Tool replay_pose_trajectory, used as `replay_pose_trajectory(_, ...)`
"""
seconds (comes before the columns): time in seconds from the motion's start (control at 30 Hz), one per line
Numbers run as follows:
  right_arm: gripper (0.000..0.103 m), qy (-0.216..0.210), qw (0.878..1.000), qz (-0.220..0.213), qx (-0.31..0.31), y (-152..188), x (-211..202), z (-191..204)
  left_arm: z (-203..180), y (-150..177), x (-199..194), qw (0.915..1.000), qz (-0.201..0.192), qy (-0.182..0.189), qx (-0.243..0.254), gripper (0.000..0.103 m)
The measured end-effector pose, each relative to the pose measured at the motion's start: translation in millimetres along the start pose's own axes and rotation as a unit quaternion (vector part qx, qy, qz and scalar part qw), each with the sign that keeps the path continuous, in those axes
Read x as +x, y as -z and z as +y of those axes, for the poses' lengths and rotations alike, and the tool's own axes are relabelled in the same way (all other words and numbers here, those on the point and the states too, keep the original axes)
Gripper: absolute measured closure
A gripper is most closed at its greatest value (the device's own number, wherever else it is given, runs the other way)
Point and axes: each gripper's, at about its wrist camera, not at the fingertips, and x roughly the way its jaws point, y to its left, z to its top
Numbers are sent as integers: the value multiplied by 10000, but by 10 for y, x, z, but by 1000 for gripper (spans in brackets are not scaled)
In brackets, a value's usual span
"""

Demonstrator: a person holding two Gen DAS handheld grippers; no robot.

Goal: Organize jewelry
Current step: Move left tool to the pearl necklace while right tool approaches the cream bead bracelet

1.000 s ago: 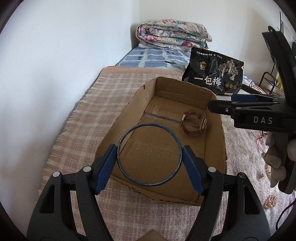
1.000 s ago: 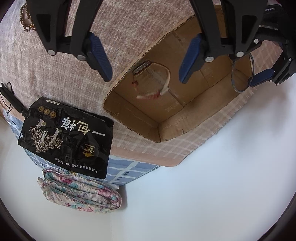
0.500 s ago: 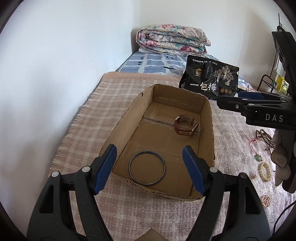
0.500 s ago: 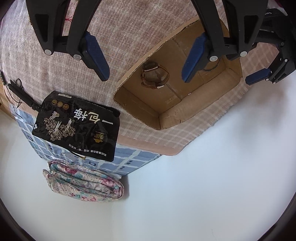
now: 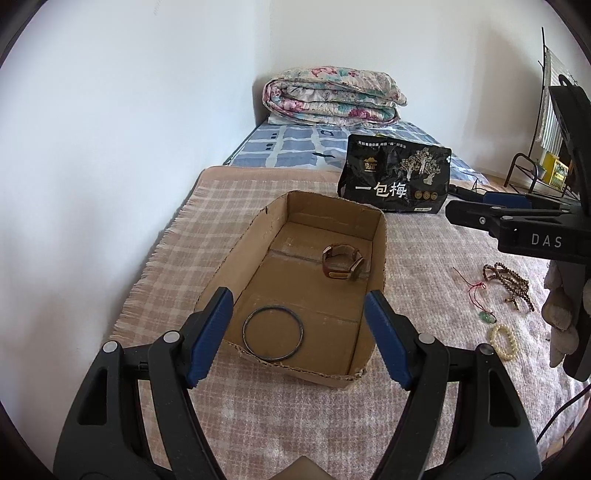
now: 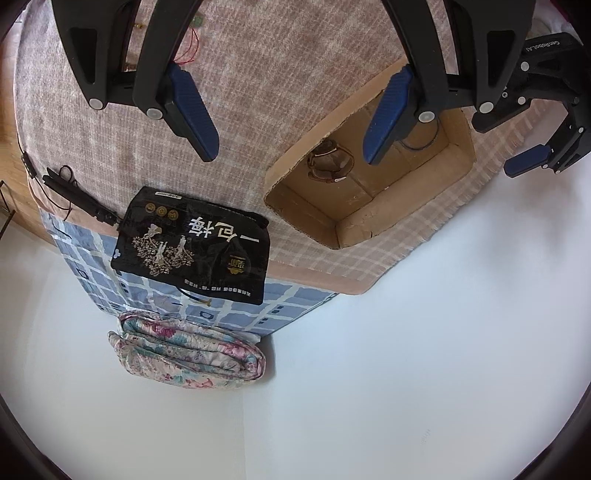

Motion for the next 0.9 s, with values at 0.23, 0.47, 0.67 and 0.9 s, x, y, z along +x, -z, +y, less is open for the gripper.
replay_pose_trajectory(0.23,21,226,9997,-68,-26,153,-319,-247,-157,32,-164,9998,-54,190,61,27)
replay_pose_trajectory(0.47,19,541,9985,-72,52,402,-712,-656,-401,133,-239,9975,17,688,161,27)
replay_pose_trajectory(0.67,19,899,9956,47,252,763,-1028,-1097,-762,271,-224,9917,167,1196,450,27)
replay_pose_trajectory(0.9,19,1028,9921,250,670,1251,-1182,-1531,-1223,505,-182,9804,363,1706,917,27)
